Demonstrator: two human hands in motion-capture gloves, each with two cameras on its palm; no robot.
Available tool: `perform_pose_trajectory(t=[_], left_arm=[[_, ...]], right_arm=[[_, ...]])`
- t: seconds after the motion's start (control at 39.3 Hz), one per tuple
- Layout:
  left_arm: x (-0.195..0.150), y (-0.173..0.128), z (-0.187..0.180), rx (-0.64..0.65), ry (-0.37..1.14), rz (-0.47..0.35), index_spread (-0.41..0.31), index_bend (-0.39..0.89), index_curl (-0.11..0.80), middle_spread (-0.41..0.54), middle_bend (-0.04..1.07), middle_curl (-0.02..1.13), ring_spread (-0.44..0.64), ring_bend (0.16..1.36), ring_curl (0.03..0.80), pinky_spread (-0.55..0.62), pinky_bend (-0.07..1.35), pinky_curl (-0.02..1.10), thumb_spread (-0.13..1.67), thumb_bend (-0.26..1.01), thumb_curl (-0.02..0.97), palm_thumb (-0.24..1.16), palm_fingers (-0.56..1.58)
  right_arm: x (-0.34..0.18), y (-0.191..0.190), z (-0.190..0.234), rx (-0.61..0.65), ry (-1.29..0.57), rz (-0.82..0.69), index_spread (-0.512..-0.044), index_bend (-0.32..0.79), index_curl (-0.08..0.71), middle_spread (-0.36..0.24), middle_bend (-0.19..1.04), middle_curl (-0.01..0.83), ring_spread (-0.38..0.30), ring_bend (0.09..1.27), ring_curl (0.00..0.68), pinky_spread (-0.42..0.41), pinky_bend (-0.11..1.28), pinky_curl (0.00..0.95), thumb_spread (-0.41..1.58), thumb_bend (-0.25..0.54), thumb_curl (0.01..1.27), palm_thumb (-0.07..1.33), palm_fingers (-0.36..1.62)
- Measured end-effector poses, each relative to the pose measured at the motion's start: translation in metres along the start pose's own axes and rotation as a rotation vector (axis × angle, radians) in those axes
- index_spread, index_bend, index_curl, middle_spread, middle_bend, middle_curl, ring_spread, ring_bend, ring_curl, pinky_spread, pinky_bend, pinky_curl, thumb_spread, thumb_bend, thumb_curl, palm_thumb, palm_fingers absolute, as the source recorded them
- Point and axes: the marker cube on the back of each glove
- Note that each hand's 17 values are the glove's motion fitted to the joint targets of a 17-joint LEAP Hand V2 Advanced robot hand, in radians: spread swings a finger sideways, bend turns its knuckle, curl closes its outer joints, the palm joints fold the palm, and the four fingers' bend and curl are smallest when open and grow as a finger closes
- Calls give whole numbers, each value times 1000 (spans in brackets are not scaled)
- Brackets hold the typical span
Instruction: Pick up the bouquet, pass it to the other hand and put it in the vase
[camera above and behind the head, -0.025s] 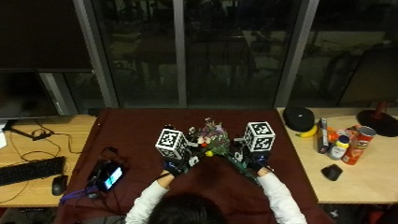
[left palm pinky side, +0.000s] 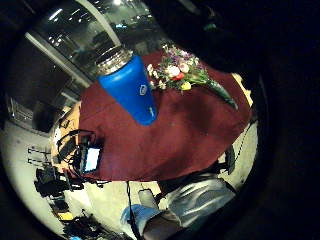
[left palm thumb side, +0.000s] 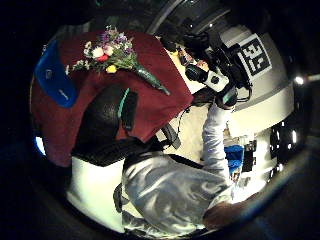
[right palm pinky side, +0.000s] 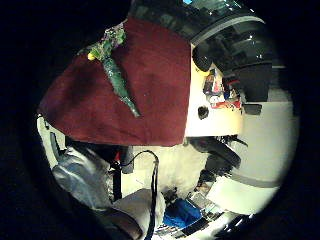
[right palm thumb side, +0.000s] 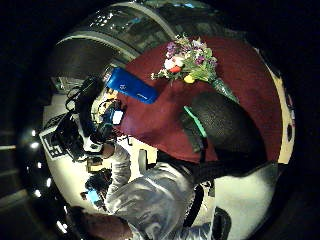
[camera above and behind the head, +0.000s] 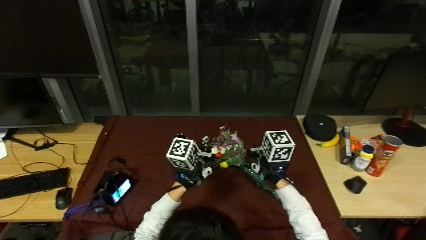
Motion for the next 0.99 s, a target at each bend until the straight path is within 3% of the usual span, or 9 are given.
perform_pose_trajectory(t=[0.1,0.2,0.51,0.64,0.79,0.99], left_arm=[[-5,-4,6,-10,6,-15,-75,252,144,43,217,145,149,403,145,122,310,137,661,199,127,373,616],[-6,-4,10,-31,8,-16,-87,242,190,50,195,186,179,403,176,145,299,173,808,179,161,390,605],[-1,-7,9,-28,24,3,-102,203,281,59,170,241,223,388,212,172,266,227,1010,98,236,415,596],[3,-10,14,-23,55,22,-104,183,305,60,166,254,229,386,224,176,258,245,1042,67,259,426,590],[10,-7,18,-14,89,42,-85,132,302,77,166,270,234,413,245,179,290,275,1064,24,279,425,539],[7,-6,28,-45,96,65,-72,138,301,91,174,284,243,436,261,186,317,301,1079,-18,300,423,506]], right_arm=[[2,3,-2,15,-3,3,-255,108,84,-10,244,121,10,461,168,85,458,178,695,278,101,434,517],[7,8,-3,19,0,9,-299,110,111,-11,251,163,12,479,208,102,469,217,875,276,124,455,490],[9,10,-13,47,-1,30,-344,108,147,-10,255,244,15,499,259,120,474,271,1126,223,175,474,459],[14,13,-20,39,21,76,-328,49,128,-4,280,275,23,553,282,148,528,293,1156,183,190,465,528],[36,2,-19,33,22,147,-265,9,95,-2,316,312,4,630,317,136,601,323,1131,129,212,467,598],[71,-26,18,2,-87,246,-211,37,85,-7,318,342,-32,674,351,102,669,357,1093,80,252,506,623]])
